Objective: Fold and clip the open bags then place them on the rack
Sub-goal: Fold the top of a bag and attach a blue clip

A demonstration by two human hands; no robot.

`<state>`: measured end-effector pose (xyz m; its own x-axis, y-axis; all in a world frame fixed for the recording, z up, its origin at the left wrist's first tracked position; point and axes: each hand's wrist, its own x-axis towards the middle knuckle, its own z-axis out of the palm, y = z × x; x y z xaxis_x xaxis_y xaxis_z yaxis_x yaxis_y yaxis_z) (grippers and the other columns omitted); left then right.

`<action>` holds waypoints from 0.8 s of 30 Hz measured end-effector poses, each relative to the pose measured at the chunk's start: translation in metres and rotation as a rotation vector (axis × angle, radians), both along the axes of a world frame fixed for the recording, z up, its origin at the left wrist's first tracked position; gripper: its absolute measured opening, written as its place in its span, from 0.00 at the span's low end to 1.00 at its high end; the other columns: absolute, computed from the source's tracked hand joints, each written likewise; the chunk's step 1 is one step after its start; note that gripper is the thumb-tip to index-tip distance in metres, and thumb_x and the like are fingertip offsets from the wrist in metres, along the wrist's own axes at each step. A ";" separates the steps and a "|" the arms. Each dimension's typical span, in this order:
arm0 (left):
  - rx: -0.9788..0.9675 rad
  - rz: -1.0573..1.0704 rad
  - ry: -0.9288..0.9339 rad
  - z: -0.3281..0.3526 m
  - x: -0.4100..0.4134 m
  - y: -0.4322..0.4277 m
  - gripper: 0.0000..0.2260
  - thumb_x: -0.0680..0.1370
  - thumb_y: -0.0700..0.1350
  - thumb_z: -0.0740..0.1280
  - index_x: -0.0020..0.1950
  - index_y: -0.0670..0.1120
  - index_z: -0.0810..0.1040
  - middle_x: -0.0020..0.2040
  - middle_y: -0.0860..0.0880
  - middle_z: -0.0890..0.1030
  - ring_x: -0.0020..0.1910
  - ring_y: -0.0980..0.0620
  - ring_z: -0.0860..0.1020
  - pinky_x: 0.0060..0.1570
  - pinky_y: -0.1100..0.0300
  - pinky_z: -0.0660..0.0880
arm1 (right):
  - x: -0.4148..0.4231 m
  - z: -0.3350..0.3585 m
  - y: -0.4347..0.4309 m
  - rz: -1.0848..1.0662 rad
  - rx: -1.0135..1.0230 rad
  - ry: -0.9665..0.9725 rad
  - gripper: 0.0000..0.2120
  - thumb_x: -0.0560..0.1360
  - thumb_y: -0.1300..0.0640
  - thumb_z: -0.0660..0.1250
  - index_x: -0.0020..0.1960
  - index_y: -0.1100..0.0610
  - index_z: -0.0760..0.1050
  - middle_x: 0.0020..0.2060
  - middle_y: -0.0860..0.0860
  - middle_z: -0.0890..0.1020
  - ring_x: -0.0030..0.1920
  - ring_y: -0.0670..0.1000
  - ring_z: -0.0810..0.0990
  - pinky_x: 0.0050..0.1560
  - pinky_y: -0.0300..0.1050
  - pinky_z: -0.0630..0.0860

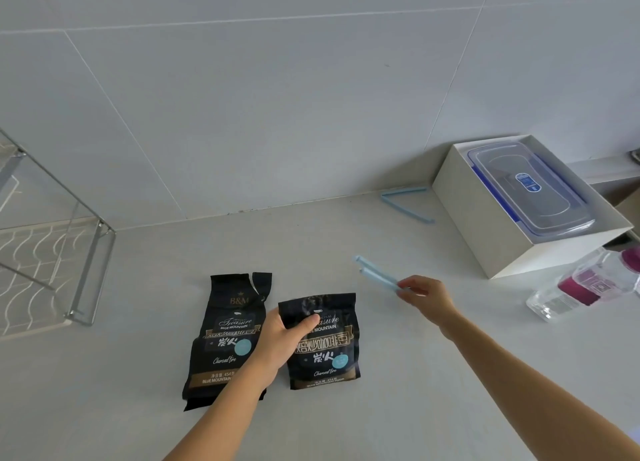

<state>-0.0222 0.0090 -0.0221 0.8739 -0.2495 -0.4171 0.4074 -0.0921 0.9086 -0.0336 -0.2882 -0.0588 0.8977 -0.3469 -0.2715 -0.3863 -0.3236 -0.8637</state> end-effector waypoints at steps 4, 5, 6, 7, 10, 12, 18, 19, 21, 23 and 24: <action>-0.024 -0.012 -0.009 0.004 -0.004 0.001 0.03 0.71 0.44 0.72 0.43 0.51 0.82 0.40 0.55 0.86 0.41 0.58 0.84 0.32 0.71 0.76 | 0.004 0.040 0.029 0.281 0.116 0.021 0.04 0.70 0.63 0.73 0.44 0.58 0.82 0.38 0.48 0.82 0.36 0.38 0.79 0.38 0.28 0.74; -0.020 -0.016 -0.014 0.006 -0.005 0.001 0.03 0.71 0.44 0.72 0.43 0.50 0.82 0.40 0.56 0.86 0.41 0.58 0.83 0.32 0.71 0.76 | 0.005 0.049 0.034 0.322 0.146 0.031 0.04 0.71 0.63 0.72 0.45 0.58 0.82 0.37 0.47 0.82 0.35 0.37 0.79 0.39 0.29 0.74; -0.016 -0.018 -0.016 0.006 -0.006 0.001 0.03 0.71 0.44 0.72 0.43 0.51 0.81 0.39 0.56 0.86 0.40 0.59 0.83 0.32 0.72 0.76 | 0.005 0.056 0.039 0.355 0.171 0.034 0.04 0.71 0.64 0.72 0.46 0.59 0.82 0.37 0.47 0.82 0.35 0.37 0.79 0.40 0.30 0.74; -0.014 -0.019 -0.016 0.007 -0.007 0.001 0.03 0.71 0.44 0.72 0.44 0.51 0.81 0.39 0.57 0.86 0.40 0.59 0.83 0.32 0.72 0.76 | 0.004 0.062 0.042 0.383 0.189 0.033 0.04 0.71 0.64 0.72 0.46 0.61 0.82 0.37 0.47 0.82 0.36 0.38 0.79 0.41 0.31 0.74; -0.017 -0.015 -0.029 0.009 -0.010 0.002 0.04 0.72 0.43 0.72 0.44 0.51 0.81 0.38 0.58 0.86 0.40 0.61 0.83 0.32 0.73 0.75 | 0.000 0.076 0.048 0.441 0.214 0.028 0.04 0.71 0.63 0.72 0.46 0.60 0.82 0.39 0.50 0.83 0.40 0.43 0.79 0.44 0.35 0.75; -0.013 -0.013 -0.038 0.010 -0.011 0.002 0.04 0.71 0.43 0.72 0.44 0.52 0.81 0.38 0.58 0.86 0.40 0.61 0.83 0.32 0.73 0.75 | -0.004 0.082 0.051 0.464 0.220 0.025 0.04 0.71 0.63 0.72 0.45 0.58 0.82 0.41 0.51 0.83 0.42 0.44 0.80 0.45 0.34 0.75; -0.003 -0.035 -0.067 0.009 -0.015 0.003 0.04 0.72 0.44 0.72 0.42 0.52 0.80 0.37 0.57 0.85 0.40 0.63 0.82 0.33 0.74 0.74 | -0.010 0.092 0.062 0.496 -0.050 -0.089 0.11 0.69 0.64 0.73 0.41 0.48 0.80 0.39 0.46 0.83 0.41 0.41 0.79 0.44 0.41 0.77; -0.001 -0.034 -0.075 0.009 -0.016 0.003 0.04 0.72 0.43 0.72 0.41 0.52 0.79 0.37 0.56 0.84 0.39 0.64 0.81 0.33 0.74 0.74 | -0.011 0.094 0.064 0.481 -0.087 -0.107 0.12 0.69 0.63 0.73 0.40 0.46 0.79 0.39 0.44 0.82 0.41 0.42 0.79 0.44 0.44 0.77; -0.022 -0.024 -0.066 0.008 -0.018 0.004 0.05 0.72 0.43 0.71 0.45 0.51 0.78 0.41 0.56 0.83 0.40 0.65 0.81 0.34 0.75 0.74 | -0.013 0.097 0.070 0.475 -0.163 -0.147 0.12 0.68 0.61 0.74 0.40 0.45 0.76 0.40 0.43 0.82 0.44 0.42 0.80 0.45 0.45 0.79; -0.063 -0.041 -0.051 0.007 -0.020 0.006 0.10 0.74 0.43 0.70 0.53 0.52 0.75 0.49 0.55 0.82 0.45 0.66 0.80 0.37 0.74 0.75 | -0.014 0.099 0.075 0.500 -0.209 -0.186 0.13 0.68 0.60 0.74 0.42 0.44 0.75 0.42 0.43 0.83 0.47 0.42 0.81 0.48 0.43 0.80; -0.079 -0.050 -0.045 0.007 -0.021 0.007 0.12 0.74 0.43 0.69 0.56 0.52 0.74 0.51 0.54 0.81 0.46 0.66 0.80 0.39 0.74 0.75 | -0.014 0.100 0.078 0.515 -0.217 -0.192 0.13 0.68 0.60 0.74 0.44 0.45 0.75 0.43 0.42 0.82 0.47 0.42 0.81 0.49 0.41 0.80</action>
